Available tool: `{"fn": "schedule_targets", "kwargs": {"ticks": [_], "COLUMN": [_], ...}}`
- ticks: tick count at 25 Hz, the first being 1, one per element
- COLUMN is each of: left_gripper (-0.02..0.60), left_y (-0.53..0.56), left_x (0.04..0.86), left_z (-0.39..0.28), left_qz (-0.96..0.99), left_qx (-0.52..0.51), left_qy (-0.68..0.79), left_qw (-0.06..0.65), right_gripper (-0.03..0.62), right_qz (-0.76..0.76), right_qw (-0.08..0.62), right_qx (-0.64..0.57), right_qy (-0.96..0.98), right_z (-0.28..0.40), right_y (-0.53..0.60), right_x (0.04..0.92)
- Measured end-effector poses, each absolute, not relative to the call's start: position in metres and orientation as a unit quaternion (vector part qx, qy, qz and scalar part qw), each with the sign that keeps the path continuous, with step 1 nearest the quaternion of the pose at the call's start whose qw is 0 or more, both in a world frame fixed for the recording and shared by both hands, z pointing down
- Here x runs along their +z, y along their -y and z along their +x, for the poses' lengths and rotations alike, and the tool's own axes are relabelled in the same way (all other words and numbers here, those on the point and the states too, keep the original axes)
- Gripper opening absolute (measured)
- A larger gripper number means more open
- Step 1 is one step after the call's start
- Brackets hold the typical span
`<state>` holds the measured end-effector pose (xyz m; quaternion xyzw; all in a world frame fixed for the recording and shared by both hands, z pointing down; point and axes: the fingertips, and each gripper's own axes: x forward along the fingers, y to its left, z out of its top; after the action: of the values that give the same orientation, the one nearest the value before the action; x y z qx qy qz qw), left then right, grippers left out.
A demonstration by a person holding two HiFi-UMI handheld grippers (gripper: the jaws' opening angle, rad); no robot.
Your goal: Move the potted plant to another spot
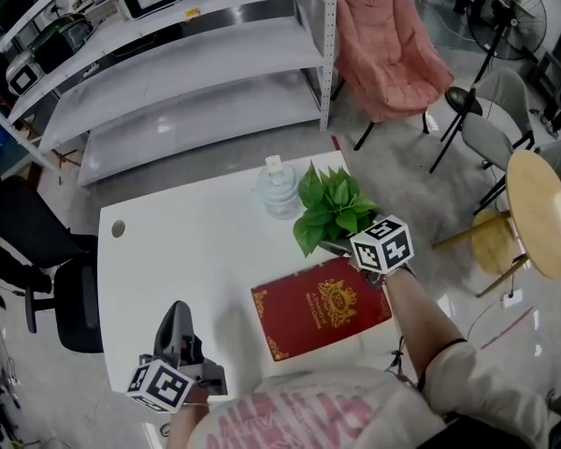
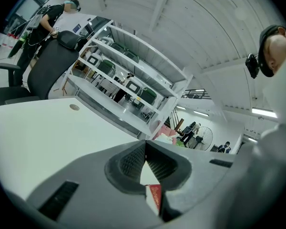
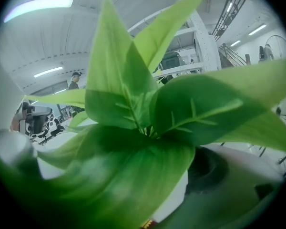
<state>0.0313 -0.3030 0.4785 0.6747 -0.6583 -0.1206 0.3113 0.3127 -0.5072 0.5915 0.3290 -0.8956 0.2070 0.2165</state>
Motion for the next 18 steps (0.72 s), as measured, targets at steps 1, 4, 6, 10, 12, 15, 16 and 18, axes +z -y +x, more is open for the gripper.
{"fn": "schedule_targets", "kwargs": {"ticks": [1, 4, 6, 10, 12, 15, 16, 18], "left_gripper": [0.003, 0.003, 0.003, 0.003, 0.003, 0.003, 0.003, 0.003], "left_y": [0.303, 0.305, 0.308, 0.312, 0.313, 0.316, 0.316, 0.316], "left_x": [0.478, 0.475, 0.473, 0.474, 0.474, 0.472, 0.471, 0.468], "left_z": [0.032, 0.035, 0.037, 0.046, 0.051, 0.058, 0.061, 0.064], "left_qz": [0.675, 0.678, 0.682, 0.686, 0.689, 0.695, 0.697, 0.700], "left_qx": [-0.121, -0.123, -0.124, -0.123, -0.123, -0.123, -0.123, -0.123], "left_qy": [0.658, 0.656, 0.653, 0.647, 0.644, 0.637, 0.635, 0.633], "left_qw": [0.312, 0.309, 0.306, 0.308, 0.310, 0.309, 0.308, 0.306], "right_gripper": [0.532, 0.532, 0.532, 0.532, 0.532, 0.532, 0.532, 0.531], "right_qz": [0.329, 0.329, 0.328, 0.328, 0.328, 0.328, 0.329, 0.332], "right_qw": [0.217, 0.217, 0.218, 0.221, 0.226, 0.239, 0.243, 0.247], "right_qx": [0.206, 0.207, 0.207, 0.208, 0.212, 0.218, 0.221, 0.225], "right_qy": [0.896, 0.895, 0.896, 0.895, 0.893, 0.887, 0.885, 0.882], "right_z": [0.313, 0.312, 0.311, 0.312, 0.312, 0.312, 0.312, 0.312], "right_y": [0.507, 0.507, 0.506, 0.506, 0.506, 0.505, 0.505, 0.504], "right_x": [0.591, 0.592, 0.593, 0.593, 0.594, 0.596, 0.596, 0.597]}}
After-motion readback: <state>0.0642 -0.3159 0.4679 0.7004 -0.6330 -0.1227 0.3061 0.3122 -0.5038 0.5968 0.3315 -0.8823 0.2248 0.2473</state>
